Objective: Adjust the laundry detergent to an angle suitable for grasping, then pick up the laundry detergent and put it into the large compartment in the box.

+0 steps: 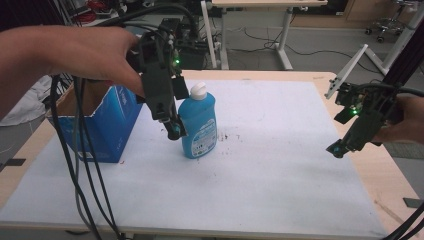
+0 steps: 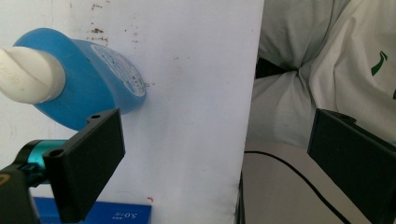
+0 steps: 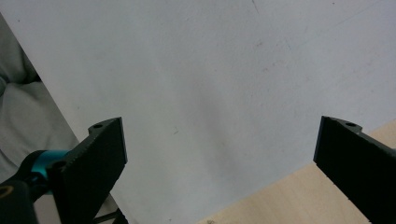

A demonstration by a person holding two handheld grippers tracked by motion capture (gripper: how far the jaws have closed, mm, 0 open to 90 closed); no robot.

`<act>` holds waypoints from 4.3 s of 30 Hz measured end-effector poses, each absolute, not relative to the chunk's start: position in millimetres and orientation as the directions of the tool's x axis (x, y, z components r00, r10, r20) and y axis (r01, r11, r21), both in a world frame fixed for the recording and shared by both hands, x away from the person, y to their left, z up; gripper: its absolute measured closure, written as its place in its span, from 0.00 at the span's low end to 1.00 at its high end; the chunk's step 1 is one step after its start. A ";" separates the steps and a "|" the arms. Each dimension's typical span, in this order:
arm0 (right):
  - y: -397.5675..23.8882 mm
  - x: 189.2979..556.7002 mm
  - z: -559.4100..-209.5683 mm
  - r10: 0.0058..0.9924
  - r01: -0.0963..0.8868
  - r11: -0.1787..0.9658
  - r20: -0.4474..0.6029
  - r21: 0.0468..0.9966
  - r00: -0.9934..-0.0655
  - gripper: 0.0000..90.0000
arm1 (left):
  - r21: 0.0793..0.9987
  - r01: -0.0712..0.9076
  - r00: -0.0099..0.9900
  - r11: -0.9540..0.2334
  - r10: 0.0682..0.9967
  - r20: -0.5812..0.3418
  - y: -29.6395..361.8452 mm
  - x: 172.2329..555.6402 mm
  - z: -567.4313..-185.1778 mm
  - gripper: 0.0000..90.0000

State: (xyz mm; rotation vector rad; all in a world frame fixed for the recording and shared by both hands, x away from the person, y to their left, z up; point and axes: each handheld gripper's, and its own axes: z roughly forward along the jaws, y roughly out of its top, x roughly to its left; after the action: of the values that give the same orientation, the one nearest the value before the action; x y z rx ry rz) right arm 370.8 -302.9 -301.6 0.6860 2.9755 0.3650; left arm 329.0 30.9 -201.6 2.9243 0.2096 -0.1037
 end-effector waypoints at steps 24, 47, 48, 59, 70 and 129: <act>-299.8 373.0 -303.3 0.427 0.413 0.877 -0.002 0.246 -0.904 0.02 | 0.192 0.163 0.986 -0.968 0.151 -0.076 31.6 326.1 -200.1 0.04; -298.4 369.4 -300.9 0.427 0.411 0.875 -0.009 0.256 -0.904 0.02 | 0.204 0.191 0.982 -0.960 0.186 -0.045 31.3 325.8 -196.2 0.04; -298.6 369.6 -300.8 0.428 0.411 0.875 -0.009 0.256 -0.904 0.02 | 0.207 0.200 0.980 -0.958 0.195 -0.044 31.1 327.0 -196.1 0.04; -299.4 371.9 -302.2 0.422 0.407 0.878 -0.005 0.252 -0.907 0.02 | 0.214 0.339 0.938 -0.916 0.346 -0.002 27.9 352.5 -197.8 0.04; -299.8 376.6 -304.6 0.420 0.406 0.878 -0.001 0.255 -0.908 0.02 | 0.235 0.441 0.890 -0.866 0.456 0.012 20.2 376.7 -205.0 0.04; -299.9 392.5 -329.2 0.432 0.429 0.872 0.041 0.238 -0.901 0.02 | 0.246 0.634 0.764 -0.733 0.643 -0.051 21.1 422.8 -295.9 0.12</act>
State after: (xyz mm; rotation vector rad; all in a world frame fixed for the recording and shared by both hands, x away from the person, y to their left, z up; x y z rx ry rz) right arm 392.5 -299.9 -329.2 0.6957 3.0263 0.3797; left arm 422.8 21.1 -295.9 2.7111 0.9994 0.0544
